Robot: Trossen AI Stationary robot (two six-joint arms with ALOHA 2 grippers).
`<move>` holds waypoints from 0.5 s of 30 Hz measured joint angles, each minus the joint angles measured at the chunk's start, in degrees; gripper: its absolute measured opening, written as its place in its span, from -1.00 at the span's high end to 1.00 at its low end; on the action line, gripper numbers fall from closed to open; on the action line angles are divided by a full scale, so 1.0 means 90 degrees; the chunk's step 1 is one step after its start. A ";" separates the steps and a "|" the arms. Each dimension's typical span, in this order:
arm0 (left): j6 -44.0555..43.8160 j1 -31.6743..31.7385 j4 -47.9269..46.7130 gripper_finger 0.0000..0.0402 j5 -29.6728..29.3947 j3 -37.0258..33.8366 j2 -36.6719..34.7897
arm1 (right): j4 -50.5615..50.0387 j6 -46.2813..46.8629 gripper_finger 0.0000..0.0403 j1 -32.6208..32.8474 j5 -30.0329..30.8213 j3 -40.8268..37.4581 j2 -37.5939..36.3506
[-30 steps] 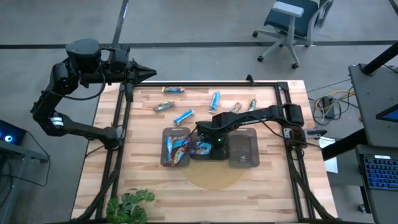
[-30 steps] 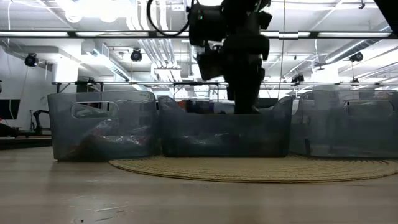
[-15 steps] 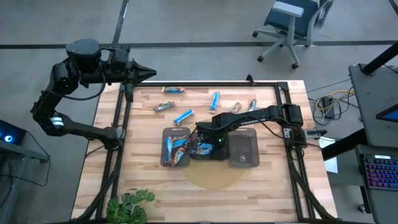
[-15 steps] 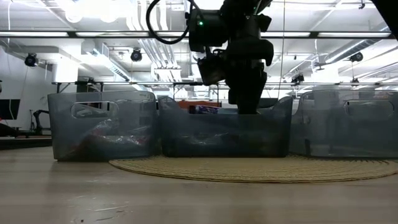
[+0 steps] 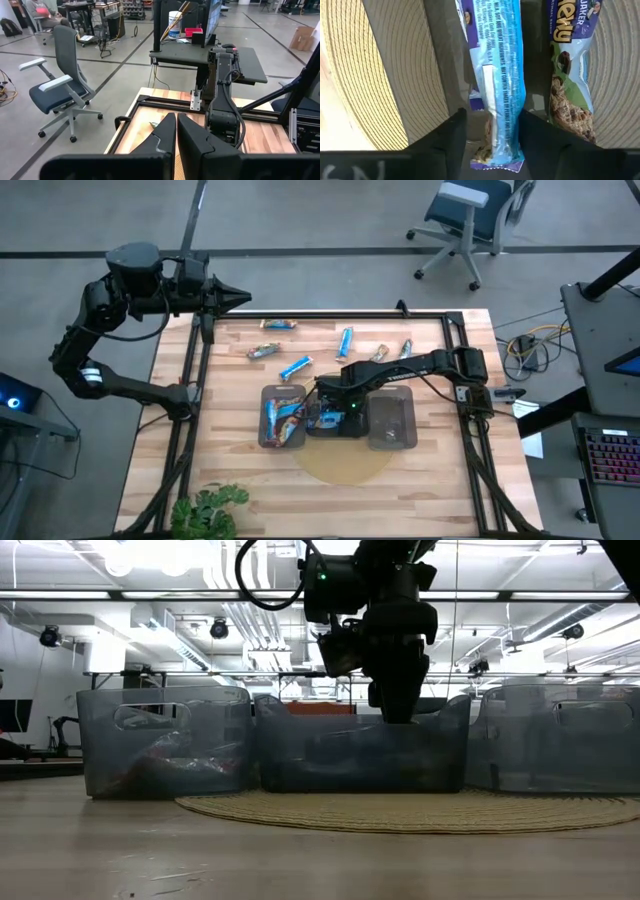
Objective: Pick and place Granola Bars by type
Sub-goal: Put the blue granola bar into the center black bin
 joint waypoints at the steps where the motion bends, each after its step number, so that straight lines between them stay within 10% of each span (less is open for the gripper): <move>1: 0.0000 0.0000 0.0000 1.00 0.0001 0.0000 0.0000 | 0.0000 0.0002 0.18 0.0000 0.0008 0.0000 0.0000; 15: 0.0000 0.0001 0.0000 1.00 0.0002 0.0000 0.0000 | 0.0002 0.0025 0.03 0.0000 0.0009 0.0000 -0.0002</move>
